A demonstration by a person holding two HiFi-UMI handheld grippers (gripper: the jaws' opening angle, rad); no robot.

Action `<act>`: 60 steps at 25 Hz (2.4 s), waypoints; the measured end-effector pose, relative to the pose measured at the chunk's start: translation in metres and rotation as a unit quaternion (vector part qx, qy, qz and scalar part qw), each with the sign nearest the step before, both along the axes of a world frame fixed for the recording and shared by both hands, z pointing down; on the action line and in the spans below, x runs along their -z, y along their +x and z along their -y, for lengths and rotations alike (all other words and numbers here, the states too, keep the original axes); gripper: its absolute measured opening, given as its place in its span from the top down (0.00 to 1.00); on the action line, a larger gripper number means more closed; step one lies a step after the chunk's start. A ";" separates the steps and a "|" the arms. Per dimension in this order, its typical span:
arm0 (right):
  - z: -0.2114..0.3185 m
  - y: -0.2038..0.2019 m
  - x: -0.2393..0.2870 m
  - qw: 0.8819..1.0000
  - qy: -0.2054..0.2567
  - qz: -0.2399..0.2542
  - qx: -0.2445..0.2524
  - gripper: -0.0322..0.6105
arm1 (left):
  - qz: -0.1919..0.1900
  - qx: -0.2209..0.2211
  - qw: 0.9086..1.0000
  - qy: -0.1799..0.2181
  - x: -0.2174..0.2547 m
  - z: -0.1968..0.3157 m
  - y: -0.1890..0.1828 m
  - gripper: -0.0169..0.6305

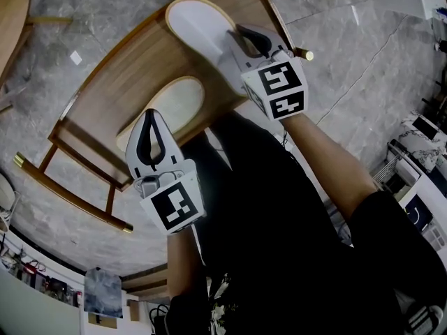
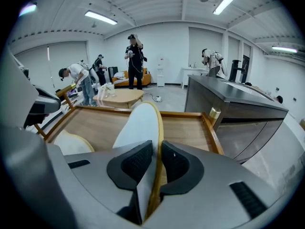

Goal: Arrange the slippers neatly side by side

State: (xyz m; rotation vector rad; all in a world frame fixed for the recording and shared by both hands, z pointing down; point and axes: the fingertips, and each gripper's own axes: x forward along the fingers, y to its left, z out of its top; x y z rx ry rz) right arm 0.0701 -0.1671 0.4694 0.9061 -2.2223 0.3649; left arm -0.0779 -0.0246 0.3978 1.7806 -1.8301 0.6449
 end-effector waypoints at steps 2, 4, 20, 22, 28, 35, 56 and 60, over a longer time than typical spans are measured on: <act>-0.002 -0.001 -0.001 1.000 0.003 0.000 -0.011 0.88 | 0.000 0.004 1.000 -0.004 -0.001 -0.004 -0.001 0.97; -0.004 -0.001 -0.004 1.000 0.002 0.002 -0.027 0.87 | -0.002 0.010 1.000 -0.008 -0.003 -0.008 -0.005 0.97; -0.005 -0.003 0.010 0.998 0.059 -0.002 -0.022 0.75 | -0.029 -0.015 0.998 -0.052 -0.024 -0.017 -0.013 0.87; -0.008 -0.010 0.026 0.996 0.084 0.008 -0.003 0.79 | -0.027 -0.038 0.996 -0.070 -0.030 -0.015 -0.015 0.84; -0.072 -0.050 0.040 0.987 0.076 0.021 0.140 0.89 | -0.024 -0.124 0.980 -0.153 -0.064 -0.020 -0.020 0.82; -0.136 -0.069 0.016 0.977 -0.014 0.032 0.211 0.95 | -0.024 -0.174 0.965 -0.195 -0.084 -0.022 -0.015 0.73; -0.193 -0.073 -0.031 0.946 -0.100 -0.029 0.308 0.78 | -0.159 -0.186 0.933 -0.266 -0.105 -0.025 -0.004 0.77; -0.190 -0.072 -0.033 0.946 -0.092 -0.035 0.308 0.81 | -0.152 -0.195 0.930 -0.271 -0.103 -0.028 -0.005 0.82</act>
